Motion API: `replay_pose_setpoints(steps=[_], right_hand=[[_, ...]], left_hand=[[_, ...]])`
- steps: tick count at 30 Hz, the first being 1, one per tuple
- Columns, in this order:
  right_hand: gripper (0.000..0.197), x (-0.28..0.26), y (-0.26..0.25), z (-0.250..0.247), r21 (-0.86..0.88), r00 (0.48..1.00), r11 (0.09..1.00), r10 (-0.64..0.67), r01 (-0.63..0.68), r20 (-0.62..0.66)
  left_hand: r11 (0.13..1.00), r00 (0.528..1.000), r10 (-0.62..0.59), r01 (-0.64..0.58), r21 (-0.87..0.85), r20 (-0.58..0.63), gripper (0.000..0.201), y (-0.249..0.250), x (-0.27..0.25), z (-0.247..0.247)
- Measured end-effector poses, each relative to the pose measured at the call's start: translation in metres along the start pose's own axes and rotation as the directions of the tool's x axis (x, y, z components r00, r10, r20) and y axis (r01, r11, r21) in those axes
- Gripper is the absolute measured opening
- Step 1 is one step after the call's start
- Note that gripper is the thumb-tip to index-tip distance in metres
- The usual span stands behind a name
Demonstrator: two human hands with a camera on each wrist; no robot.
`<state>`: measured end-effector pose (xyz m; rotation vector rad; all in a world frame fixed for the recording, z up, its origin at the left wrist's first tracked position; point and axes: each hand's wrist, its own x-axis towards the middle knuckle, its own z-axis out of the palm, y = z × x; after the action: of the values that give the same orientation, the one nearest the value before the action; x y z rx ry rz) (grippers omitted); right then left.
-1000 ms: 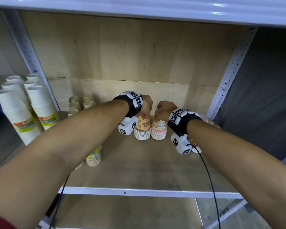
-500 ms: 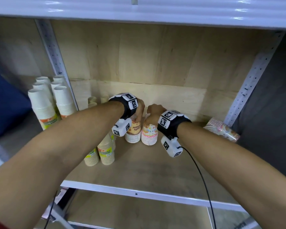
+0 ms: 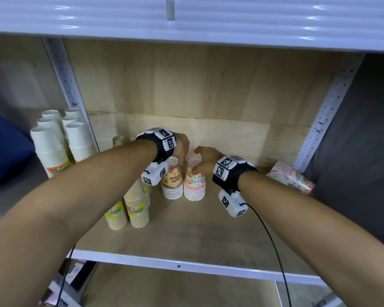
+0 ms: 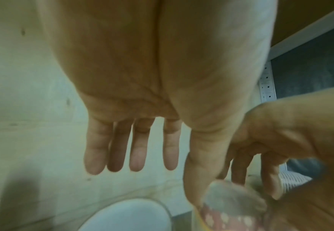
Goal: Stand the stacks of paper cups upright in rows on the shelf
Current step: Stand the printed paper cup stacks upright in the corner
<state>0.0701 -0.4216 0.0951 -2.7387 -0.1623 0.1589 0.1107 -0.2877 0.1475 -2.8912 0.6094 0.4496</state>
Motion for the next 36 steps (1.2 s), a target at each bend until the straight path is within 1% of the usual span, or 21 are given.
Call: replay_pose_setpoints(steps=[1, 2, 3, 5, 7, 11, 15, 17, 22, 25, 28, 31, 32, 33, 35, 36], right_hand=[[0.081, -0.001, 0.003, -0.005, -0.028, 1.0, 1.0, -0.012, 0.012, 0.001], [0.079, -0.002, 0.006, -0.009, -0.059, 1.0, 0.998, -0.026, 0.025, -0.012], [0.077, -0.003, 0.012, -0.014, -0.088, 0.999, 0.996, -0.033, 0.029, -0.039], [0.077, -0.009, 0.025, -0.025, -0.117, 0.997, 0.993, -0.011, 0.002, -0.081], [0.078, -0.016, 0.042, -0.037, -0.137, 0.993, 0.989, 0.047, -0.062, -0.112], [0.073, -0.036, 0.084, -0.058, -0.175, 0.972, 0.965, 0.163, -0.193, -0.171], [0.069, -0.062, 0.134, -0.062, -0.163, 0.946, 0.939, 0.274, -0.302, -0.176], [0.065, -0.074, 0.158, -0.062, -0.145, 0.927, 0.924, 0.326, -0.354, -0.186], [0.055, -0.092, 0.204, -0.055, -0.119, 0.853, 0.866, 0.44, -0.486, -0.281], [0.055, -0.095, 0.229, -0.048, -0.065, 0.821, 0.85, 0.482, -0.523, -0.305], [0.063, -0.091, 0.248, -0.042, -0.018, 0.806, 0.84, 0.514, -0.543, -0.294], [0.073, -0.085, 0.263, -0.04, 0.027, 0.784, 0.828, 0.54, -0.56, -0.306], [0.074, -0.084, 0.269, -0.039, 0.016, 0.783, 0.823, 0.546, -0.568, -0.297], [0.073, -0.083, 0.276, -0.038, 0.008, 0.784, 0.819, 0.553, -0.574, -0.281], [0.069, -0.081, 0.286, -0.034, -0.01, 0.786, 0.813, 0.56, -0.583, -0.26], [0.068, -0.079, 0.291, -0.03, -0.004, 0.782, 0.81, 0.565, -0.587, -0.264]], left_hand=[[1.0, 0.998, 0.021, -0.022, -0.021, -0.061, 0.044, 0.001, 0.002, -0.003], [0.998, 0.995, 0.013, -0.019, -0.066, -0.097, 0.042, 0.001, 0.005, -0.007], [0.997, 0.989, 0.028, -0.039, -0.074, -0.142, 0.042, 0.005, 0.005, -0.011], [0.992, 0.981, 0.046, -0.068, -0.108, -0.191, 0.043, 0.011, 0.009, -0.017], [0.984, 0.976, 0.062, -0.095, -0.152, -0.207, 0.044, 0.02, 0.017, -0.021], [0.966, 0.963, 0.143, -0.187, -0.182, -0.227, 0.048, 0.051, 0.03, -0.024], [0.935, 0.943, 0.26, -0.299, -0.191, -0.205, 0.052, 0.09, 0.043, -0.018], [0.92, 0.931, 0.316, -0.348, -0.182, -0.181, 0.058, 0.112, 0.05, -0.011], [0.863, 0.869, 0.462, -0.487, -0.137, -0.18, 0.071, 0.163, 0.061, 0.001], [0.824, 0.822, 0.546, -0.561, -0.072, -0.161, 0.081, 0.191, 0.066, 0.013], [0.766, 0.753, 0.633, -0.643, 0.004, -0.177, 0.087, 0.213, 0.073, 0.027], [0.71, 0.695, 0.703, -0.698, 0.09, -0.15, 0.085, 0.229, 0.082, 0.038], [0.699, 0.686, 0.715, -0.703, 0.13, -0.135, 0.083, 0.234, 0.084, 0.041], [0.68, 0.667, 0.733, -0.714, 0.167, -0.135, 0.082, 0.238, 0.087, 0.043], [0.656, 0.648, 0.752, -0.717, 0.237, -0.122, 0.083, 0.242, 0.093, 0.047], [0.65, 0.646, 0.755, -0.713, 0.263, -0.113, 0.083, 0.243, 0.095, 0.049]])
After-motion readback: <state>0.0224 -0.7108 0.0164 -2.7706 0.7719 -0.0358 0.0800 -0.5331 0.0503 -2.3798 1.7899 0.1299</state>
